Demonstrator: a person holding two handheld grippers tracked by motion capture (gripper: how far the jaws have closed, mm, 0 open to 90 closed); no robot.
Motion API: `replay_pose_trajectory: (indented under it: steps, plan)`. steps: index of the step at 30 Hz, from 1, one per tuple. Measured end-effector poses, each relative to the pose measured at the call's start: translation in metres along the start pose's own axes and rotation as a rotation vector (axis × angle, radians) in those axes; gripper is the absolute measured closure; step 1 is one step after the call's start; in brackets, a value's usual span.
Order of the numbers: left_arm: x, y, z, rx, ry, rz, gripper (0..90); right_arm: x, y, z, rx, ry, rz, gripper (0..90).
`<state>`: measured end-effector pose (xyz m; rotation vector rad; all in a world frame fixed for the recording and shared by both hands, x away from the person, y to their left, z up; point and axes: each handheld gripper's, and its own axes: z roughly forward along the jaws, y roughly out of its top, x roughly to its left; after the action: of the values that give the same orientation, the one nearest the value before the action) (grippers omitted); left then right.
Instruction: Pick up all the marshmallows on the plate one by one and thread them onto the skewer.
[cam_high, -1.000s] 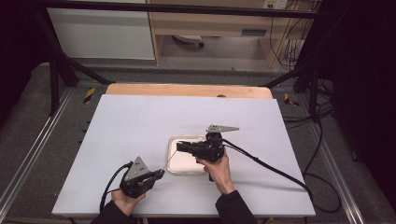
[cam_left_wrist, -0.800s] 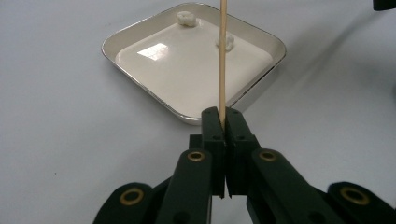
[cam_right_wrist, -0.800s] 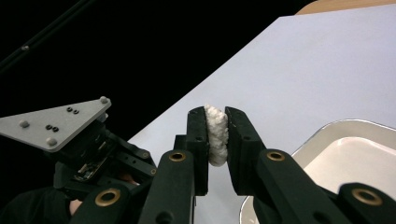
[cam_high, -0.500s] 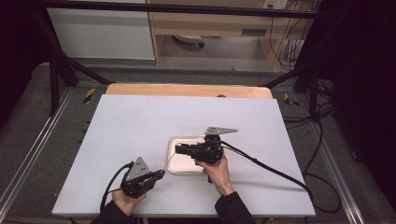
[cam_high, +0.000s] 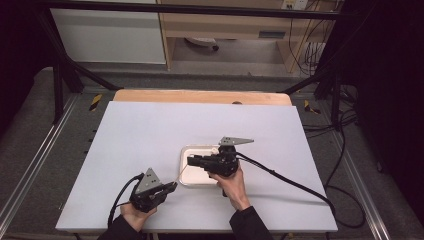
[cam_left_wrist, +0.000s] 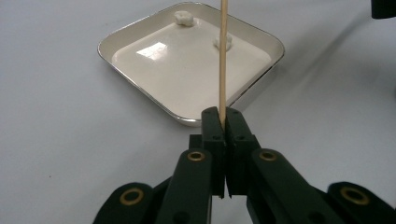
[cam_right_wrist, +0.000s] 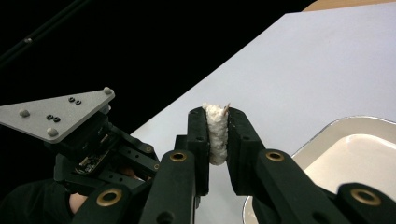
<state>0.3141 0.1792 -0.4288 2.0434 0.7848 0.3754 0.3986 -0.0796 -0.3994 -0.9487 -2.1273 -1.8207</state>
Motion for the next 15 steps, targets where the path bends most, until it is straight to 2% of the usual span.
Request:
replay_pose_trajectory:
  steps: [5,6,7,8,9,10,12,15]
  plan:
    - [0.0,0.001,0.002,0.002,-0.002,-0.01,88.4,-0.001,-0.004,0.003,0.004,-0.004,0.002,81.5]
    - [0.0,0.001,0.002,-0.004,-0.004,-0.013,88.5,0.0,-0.005,0.004,0.001,-0.005,0.0,81.5]
    - [0.001,0.003,0.001,-0.033,-0.014,-0.019,88.4,0.0,-0.005,0.004,0.007,0.002,0.004,81.4]
    - [0.0,0.007,0.0,-0.043,-0.012,-0.026,88.5,-0.002,-0.007,0.007,0.043,0.023,0.014,81.1]
    - [-0.001,0.011,0.002,-0.034,0.012,-0.017,88.4,0.001,-0.015,0.017,0.066,0.026,0.005,80.9]
    - [-0.001,0.011,0.004,-0.031,0.021,-0.019,88.4,0.003,-0.015,0.018,0.053,0.008,-0.009,80.9]
    - [0.003,0.01,0.005,-0.041,-0.006,-0.059,88.4,0.004,-0.013,0.019,0.056,0.003,-0.016,80.8]
    - [0.002,0.01,0.006,-0.036,-0.001,-0.055,88.4,0.003,-0.012,0.02,0.071,-0.001,-0.002,80.6]
